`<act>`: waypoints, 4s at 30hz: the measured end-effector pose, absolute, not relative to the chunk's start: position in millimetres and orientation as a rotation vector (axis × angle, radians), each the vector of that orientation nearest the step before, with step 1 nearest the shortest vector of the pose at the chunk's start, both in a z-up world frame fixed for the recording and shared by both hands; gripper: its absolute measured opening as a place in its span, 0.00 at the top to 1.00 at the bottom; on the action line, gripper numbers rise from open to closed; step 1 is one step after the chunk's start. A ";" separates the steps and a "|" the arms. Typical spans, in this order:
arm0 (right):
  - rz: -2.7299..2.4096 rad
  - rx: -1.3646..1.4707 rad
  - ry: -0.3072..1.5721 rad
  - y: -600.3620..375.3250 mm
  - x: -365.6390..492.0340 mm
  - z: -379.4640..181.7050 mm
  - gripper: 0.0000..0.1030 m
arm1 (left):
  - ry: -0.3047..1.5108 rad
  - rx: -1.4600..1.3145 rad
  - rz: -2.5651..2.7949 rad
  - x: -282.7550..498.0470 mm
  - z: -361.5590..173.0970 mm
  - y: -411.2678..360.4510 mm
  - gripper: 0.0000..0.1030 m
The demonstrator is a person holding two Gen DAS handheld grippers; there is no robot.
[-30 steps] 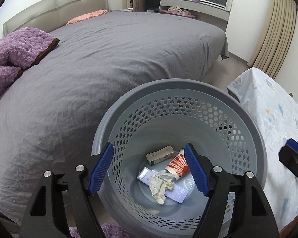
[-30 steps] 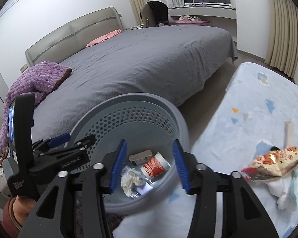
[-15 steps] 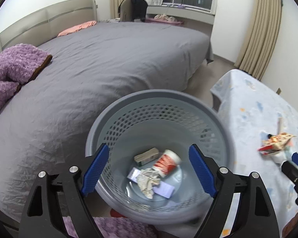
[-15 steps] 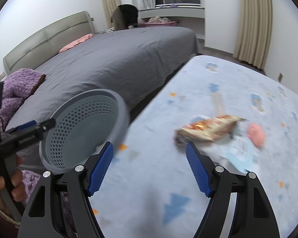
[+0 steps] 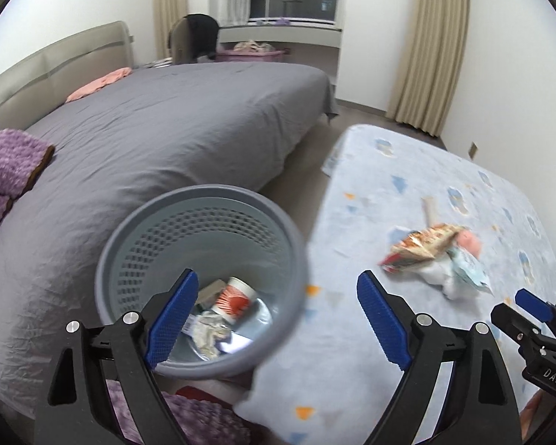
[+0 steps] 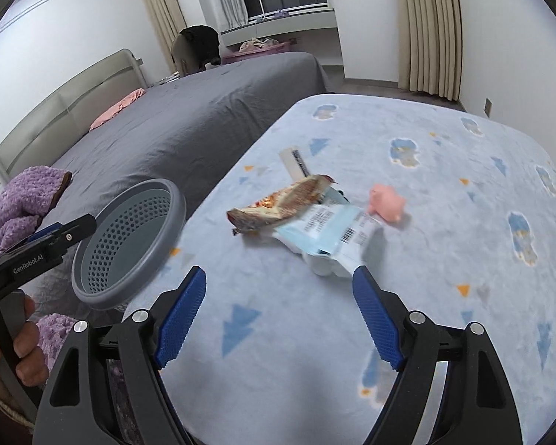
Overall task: Collect trash
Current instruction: 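Move both open tools back toward the snack wrappers on the bed, then grasp the white-and-blue wet-wipe pack with the right tool, then grasp the white glove with the left tool while the right tool holds the wipe pack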
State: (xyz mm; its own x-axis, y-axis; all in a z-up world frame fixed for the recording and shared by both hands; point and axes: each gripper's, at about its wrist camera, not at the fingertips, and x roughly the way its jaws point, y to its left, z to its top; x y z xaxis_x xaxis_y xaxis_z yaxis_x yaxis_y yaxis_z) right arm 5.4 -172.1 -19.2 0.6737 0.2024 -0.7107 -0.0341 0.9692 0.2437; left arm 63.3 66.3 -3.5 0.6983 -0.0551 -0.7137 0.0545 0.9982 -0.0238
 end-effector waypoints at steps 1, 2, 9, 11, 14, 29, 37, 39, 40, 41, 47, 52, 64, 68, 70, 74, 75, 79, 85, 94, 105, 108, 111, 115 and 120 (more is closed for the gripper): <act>0.131 0.225 0.817 -178.2 2.7 -20.4 0.25 | 0.803 0.006 -0.073 62.4 -5.8 57.1 0.17; 0.124 0.231 0.810 -184.7 -0.6 -21.5 0.25 | 0.807 0.009 -0.080 61.5 -7.1 50.6 0.17; 0.089 0.252 0.801 -221.3 -11.2 -28.8 0.25 | 0.841 0.042 -0.126 55.9 -19.1 12.5 0.17; 0.079 0.257 0.801 -229.6 -11.7 -31.0 0.25 | 0.849 0.051 -0.133 55.2 -22.3 4.0 0.17; 0.072 0.268 0.798 -237.2 -9.5 -31.8 0.25 | 0.860 0.062 -0.137 55.1 -26.4 -4.7 0.17; 0.062 0.261 0.928 -217.6 66.3 -25.7 0.25 | 0.870 0.076 -0.112 66.9 -30.1 -14.6 0.17; 0.047 0.343 1.050 -211.1 107.5 -43.5 0.25 | 0.881 0.070 -0.121 72.1 -34.1 -10.9 0.17; 0.032 0.340 1.069 -209.0 112.0 -46.7 0.25 | 0.885 0.068 -0.122 72.9 -35.6 -9.4 0.17; 0.023 0.334 1.080 -207.5 114.5 -48.9 0.25 | 0.886 0.067 -0.122 73.2 -36.3 -8.9 0.17; 0.017 0.327 1.091 -206.4 116.1 -51.0 0.25 | 0.888 0.065 -0.122 73.6 -37.0 -8.0 0.17; 0.002 0.298 1.143 -200.8 123.8 -65.8 0.25 | 0.895 0.056 -0.124 75.2 -39.5 -5.1 0.17; 0.027 0.295 1.135 -200.9 121.2 -69.4 0.25 | 0.901 0.053 -0.125 75.1 -41.1 -3.9 0.17; 0.065 0.306 1.074 -222.4 91.0 -61.4 0.46 | 0.907 0.071 -0.148 69.2 -42.9 -15.3 0.17; 0.058 0.321 1.041 -241.4 67.2 -56.6 0.46 | 0.913 0.076 -0.175 65.6 -45.2 -29.3 0.17; 0.049 0.325 1.030 -250.8 55.1 -55.9 0.46 | 0.912 0.077 -0.191 64.2 -46.0 -38.7 0.17; 0.020 0.334 1.002 -271.0 32.6 -54.4 0.46 | 0.895 0.066 -0.207 64.3 -46.0 -61.9 0.17; 0.012 0.342 0.992 -276.5 27.2 -53.8 0.46 | 0.890 0.060 -0.209 65.2 -46.5 -67.9 0.17; -0.007 0.375 0.949 -296.1 10.9 -50.7 0.46 | 0.879 0.051 -0.203 71.5 -49.7 -87.5 0.17; -0.014 0.391 0.902 -312.1 -0.6 -45.7 0.46 | 0.894 0.015 -0.181 86.0 -62.3 -109.5 0.17; 0.005 0.453 0.890 -328.9 -9.4 -49.6 0.46 | 0.929 0.012 -0.141 109.5 -84.9 -131.0 0.17; 0.016 0.481 0.887 -334.9 -12.7 -52.7 0.46 | 0.988 -0.002 -0.126 124.9 -108.5 -134.2 0.44; 0.017 0.480 0.887 -335.0 -12.9 -52.9 0.46 | 0.993 -0.006 -0.185 119.1 -105.1 -132.6 0.67; 0.021 0.474 0.886 -332.8 -12.6 -52.4 0.46 | 0.990 0.009 -0.202 109.9 -100.0 -128.3 0.69; 0.031 0.471 0.885 -327.1 -12.5 -52.6 0.46 | 1.008 0.022 -0.236 95.5 -96.4 -119.2 0.70; 0.046 0.472 0.890 -320.7 -10.8 -54.8 0.46 | 1.008 0.077 -0.291 72.8 -88.0 -117.0 0.70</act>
